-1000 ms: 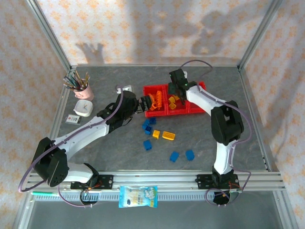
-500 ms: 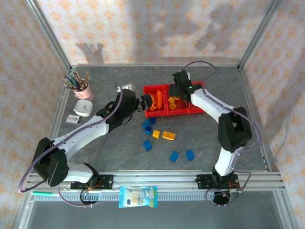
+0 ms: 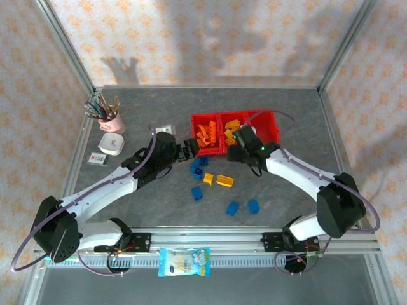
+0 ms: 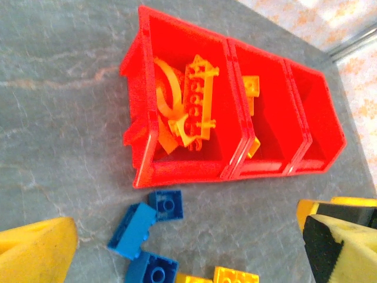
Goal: Sort the legos into containers by color
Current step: Pick up the lego from the center of the table.
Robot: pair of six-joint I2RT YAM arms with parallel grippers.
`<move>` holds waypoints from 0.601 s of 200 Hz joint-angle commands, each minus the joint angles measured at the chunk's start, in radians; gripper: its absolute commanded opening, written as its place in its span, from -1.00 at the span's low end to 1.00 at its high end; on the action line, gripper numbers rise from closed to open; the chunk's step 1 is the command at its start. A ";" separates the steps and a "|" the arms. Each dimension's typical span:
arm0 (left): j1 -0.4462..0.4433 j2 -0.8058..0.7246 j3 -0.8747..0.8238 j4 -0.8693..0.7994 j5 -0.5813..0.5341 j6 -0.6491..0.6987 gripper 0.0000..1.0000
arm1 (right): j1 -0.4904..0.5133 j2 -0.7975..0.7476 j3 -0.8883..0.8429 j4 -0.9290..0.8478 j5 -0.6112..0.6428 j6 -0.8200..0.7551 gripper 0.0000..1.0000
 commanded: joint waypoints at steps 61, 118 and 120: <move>-0.091 -0.069 -0.094 0.011 -0.079 -0.157 0.98 | 0.192 -0.122 -0.241 0.089 -0.050 0.129 0.64; -0.091 -0.096 -0.114 -0.015 -0.117 -0.169 0.98 | 0.276 -0.050 -0.265 0.160 -0.067 0.101 0.70; -0.091 -0.096 -0.112 -0.016 -0.117 -0.168 0.98 | 0.277 -0.047 -0.264 0.162 -0.067 0.100 0.70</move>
